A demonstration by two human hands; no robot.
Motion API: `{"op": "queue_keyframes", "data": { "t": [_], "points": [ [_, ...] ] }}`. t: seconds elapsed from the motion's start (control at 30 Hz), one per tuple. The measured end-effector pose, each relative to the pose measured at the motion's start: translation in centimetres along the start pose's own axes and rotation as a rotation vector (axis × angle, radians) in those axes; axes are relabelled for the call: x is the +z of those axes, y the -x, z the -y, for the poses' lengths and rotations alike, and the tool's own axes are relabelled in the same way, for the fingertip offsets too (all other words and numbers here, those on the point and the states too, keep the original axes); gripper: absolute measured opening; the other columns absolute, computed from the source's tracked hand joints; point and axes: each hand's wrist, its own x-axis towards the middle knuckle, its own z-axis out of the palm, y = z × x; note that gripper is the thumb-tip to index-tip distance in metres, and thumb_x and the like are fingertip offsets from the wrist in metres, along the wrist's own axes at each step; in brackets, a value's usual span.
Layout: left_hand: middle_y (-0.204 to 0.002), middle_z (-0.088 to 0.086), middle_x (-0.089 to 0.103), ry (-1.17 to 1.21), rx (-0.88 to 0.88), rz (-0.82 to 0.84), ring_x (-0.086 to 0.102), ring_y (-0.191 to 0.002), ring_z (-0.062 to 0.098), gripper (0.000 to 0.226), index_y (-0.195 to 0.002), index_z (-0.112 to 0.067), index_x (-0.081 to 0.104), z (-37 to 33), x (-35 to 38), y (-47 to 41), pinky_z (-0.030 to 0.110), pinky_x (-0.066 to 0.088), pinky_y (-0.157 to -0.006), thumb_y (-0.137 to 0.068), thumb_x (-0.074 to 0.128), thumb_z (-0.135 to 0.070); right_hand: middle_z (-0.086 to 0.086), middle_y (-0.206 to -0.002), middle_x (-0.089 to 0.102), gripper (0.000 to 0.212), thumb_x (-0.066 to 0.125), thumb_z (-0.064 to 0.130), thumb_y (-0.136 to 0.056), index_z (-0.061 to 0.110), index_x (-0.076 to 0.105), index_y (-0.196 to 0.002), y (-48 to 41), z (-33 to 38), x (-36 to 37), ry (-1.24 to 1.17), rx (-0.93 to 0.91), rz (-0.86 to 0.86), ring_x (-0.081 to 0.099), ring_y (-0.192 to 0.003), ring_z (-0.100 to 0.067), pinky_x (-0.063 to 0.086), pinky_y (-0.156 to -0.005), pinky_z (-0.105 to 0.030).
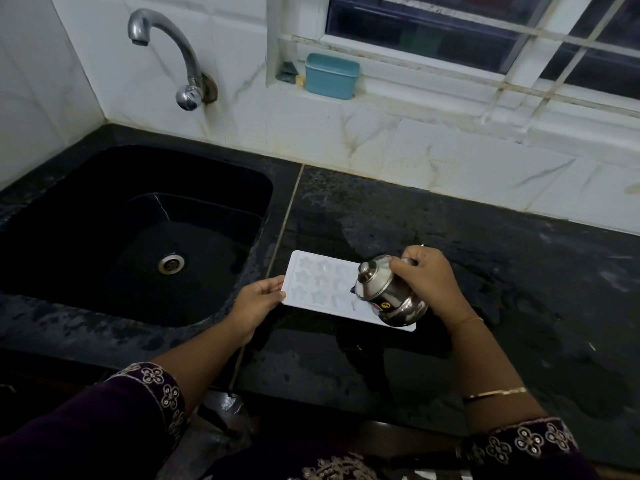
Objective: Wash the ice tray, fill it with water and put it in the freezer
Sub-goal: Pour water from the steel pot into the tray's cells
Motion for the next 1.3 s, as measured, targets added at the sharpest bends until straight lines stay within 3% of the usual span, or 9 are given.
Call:
{"op": "queue_keyframes", "data": {
  "t": [0.27,0.5,0.93,1.3],
  "points": [
    [-0.116,0.01,0.068,-0.004,0.002,0.008,0.065,-0.106,0.022,0.036,-0.124,-0.002,0.058,0.0,0.0,0.1,0.039,0.048,-0.098,-0.09,0.053,0.007,0.003,-0.049,0.033,0.044,0.064,0.006,-0.079,0.016,0.034,-0.048,0.0,-1.2,-1.9,0.044,0.027,-0.058,0.035,-0.041,-0.004,0.026,-0.043,-0.015],
    [-0.111,0.006,0.069,0.004,0.008,0.006,0.066,-0.102,0.019,0.034,-0.121,-0.005,0.06,-0.3,0.2,0.4,0.029,0.053,-0.087,-0.09,0.053,0.007,0.001,-0.049,0.032,0.044,0.064,0.007,-0.079,0.015,0.032,-0.05,0.4,-0.6,-2.0,0.148,-0.028,-0.007,0.028,-0.047,-0.01,0.028,-0.043,-0.016],
    [-0.118,0.008,0.068,-0.011,-0.018,0.001,0.065,-0.108,0.021,0.038,-0.126,-0.003,0.058,0.0,-0.2,0.0,0.042,0.048,-0.1,-0.089,0.056,0.005,0.001,-0.048,0.032,0.045,0.064,0.011,-0.079,0.017,0.031,-0.049,0.7,0.2,-1.1,0.207,-0.056,0.035,0.029,-0.047,-0.01,0.029,-0.047,-0.02],
    [-0.12,0.012,0.066,-0.007,0.002,-0.005,0.065,-0.106,0.022,0.04,-0.128,0.001,0.055,0.0,0.1,0.1,0.034,0.052,-0.093,-0.089,0.054,0.007,0.002,-0.046,0.032,0.046,0.063,0.01,-0.08,0.017,0.031,-0.048,0.9,0.3,-1.7,0.216,-0.047,0.025,0.029,-0.046,-0.01,0.026,-0.045,-0.019]
  ]
}}
